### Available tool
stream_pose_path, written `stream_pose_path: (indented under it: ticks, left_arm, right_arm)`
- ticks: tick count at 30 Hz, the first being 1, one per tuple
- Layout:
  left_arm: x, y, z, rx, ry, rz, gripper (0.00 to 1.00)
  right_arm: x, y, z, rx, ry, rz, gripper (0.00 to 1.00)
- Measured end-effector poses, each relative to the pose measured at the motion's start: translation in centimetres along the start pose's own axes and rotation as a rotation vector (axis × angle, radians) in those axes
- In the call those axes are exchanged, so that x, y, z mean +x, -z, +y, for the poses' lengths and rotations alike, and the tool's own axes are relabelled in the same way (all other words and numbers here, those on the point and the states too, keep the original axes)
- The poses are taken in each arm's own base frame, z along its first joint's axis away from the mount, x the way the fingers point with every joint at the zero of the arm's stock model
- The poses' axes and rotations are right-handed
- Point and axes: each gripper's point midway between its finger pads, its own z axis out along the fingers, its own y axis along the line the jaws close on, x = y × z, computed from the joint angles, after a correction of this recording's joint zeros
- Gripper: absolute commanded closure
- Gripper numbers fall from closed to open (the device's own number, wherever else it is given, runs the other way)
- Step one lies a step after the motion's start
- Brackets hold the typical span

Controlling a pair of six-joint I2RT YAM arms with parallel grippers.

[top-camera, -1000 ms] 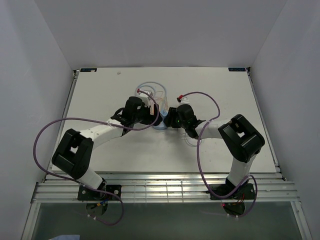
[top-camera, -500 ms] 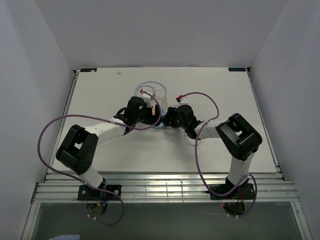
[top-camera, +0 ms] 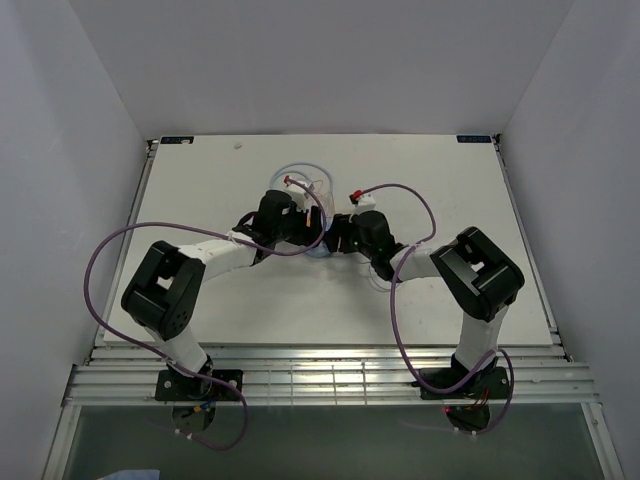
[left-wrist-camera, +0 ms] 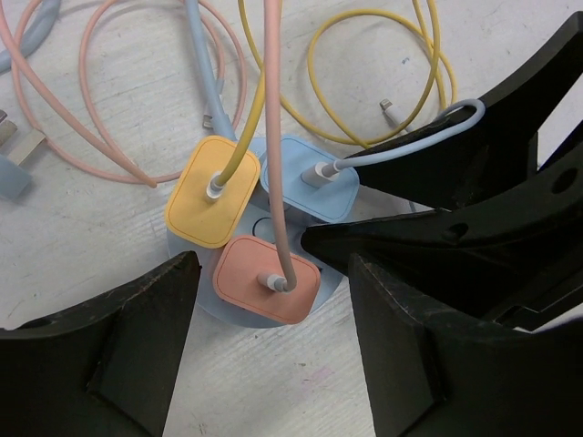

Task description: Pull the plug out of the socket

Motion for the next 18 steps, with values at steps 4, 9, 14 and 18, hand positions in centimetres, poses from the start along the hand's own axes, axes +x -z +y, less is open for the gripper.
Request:
stream_pose_path:
  ticks: [4, 9, 14, 18]
  left_arm:
    - [0.0, 0.0, -0.1, 0.009, 0.002, 0.0, 0.28]
    - [-0.1, 0.0, -0.3, 0.019, 0.0, -0.004, 0.28]
    - [-0.2, 0.0, 0.0, 0.015, 0.002, -0.006, 0.28]
    - [-0.2, 0.0, 0.1, 0.012, -0.002, -0.007, 0.28]
  right_arm:
    - [-0.8, -0.1, 0.5, -0.03, 0.028, -0.029, 0.37]
    - [-0.8, -0.8, 0.5, -0.037, 0.054, -0.037, 0.37]
    - [0.0, -1.7, 0.2, -0.036, 0.062, -0.028, 0.42]
    - [-0.1, -1.9, 0.3, -0.04, 0.06, -0.039, 0.5]
